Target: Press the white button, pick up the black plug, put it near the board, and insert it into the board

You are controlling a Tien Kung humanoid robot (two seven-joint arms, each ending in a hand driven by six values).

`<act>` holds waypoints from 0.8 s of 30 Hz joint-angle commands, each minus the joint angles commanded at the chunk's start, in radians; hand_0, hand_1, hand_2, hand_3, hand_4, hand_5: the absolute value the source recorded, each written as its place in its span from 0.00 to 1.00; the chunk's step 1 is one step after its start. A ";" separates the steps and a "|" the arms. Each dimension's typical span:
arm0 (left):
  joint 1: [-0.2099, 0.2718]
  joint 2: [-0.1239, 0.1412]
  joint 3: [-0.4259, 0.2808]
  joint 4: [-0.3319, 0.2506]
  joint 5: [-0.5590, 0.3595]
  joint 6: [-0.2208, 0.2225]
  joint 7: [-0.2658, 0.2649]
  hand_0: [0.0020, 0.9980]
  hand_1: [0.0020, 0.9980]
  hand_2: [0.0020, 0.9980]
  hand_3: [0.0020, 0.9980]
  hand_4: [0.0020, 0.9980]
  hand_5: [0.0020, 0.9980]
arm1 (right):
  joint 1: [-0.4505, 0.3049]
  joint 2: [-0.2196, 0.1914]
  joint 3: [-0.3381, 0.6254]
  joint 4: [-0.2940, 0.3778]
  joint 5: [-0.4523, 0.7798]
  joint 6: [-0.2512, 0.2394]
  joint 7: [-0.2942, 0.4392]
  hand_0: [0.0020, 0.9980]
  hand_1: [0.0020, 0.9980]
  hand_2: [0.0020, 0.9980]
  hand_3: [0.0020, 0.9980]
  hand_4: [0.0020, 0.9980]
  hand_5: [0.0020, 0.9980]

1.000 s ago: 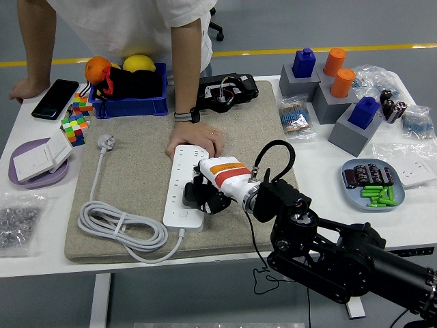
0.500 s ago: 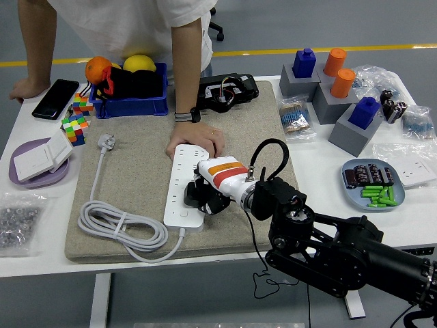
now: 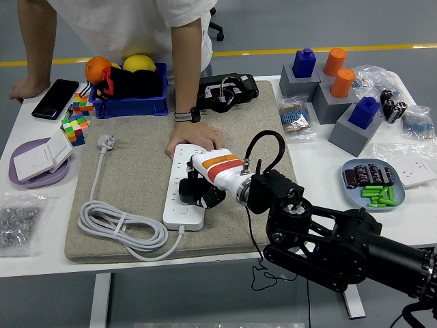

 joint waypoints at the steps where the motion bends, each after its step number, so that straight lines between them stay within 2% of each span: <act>1: 0.000 0.000 0.001 0.000 -0.001 0.000 0.000 0.65 0.66 0.65 0.65 0.62 0.01 | 0.002 0.000 -0.001 -0.001 0.000 0.001 -0.001 0.31 0.38 0.43 0.48 0.75 0.00; 9: 0.000 0.001 0.005 0.000 -0.003 0.000 0.000 0.65 0.66 0.65 0.65 0.62 0.01 | -0.004 0.000 -0.022 -0.014 0.011 0.015 -0.013 0.31 0.38 0.43 0.48 0.75 0.00; 24: 0.001 0.005 0.013 0.000 -0.009 0.000 0.000 0.66 0.66 0.65 0.65 0.62 0.01 | -0.017 0.000 -0.049 -0.033 0.021 0.007 0.001 0.31 0.38 0.43 0.48 0.75 0.00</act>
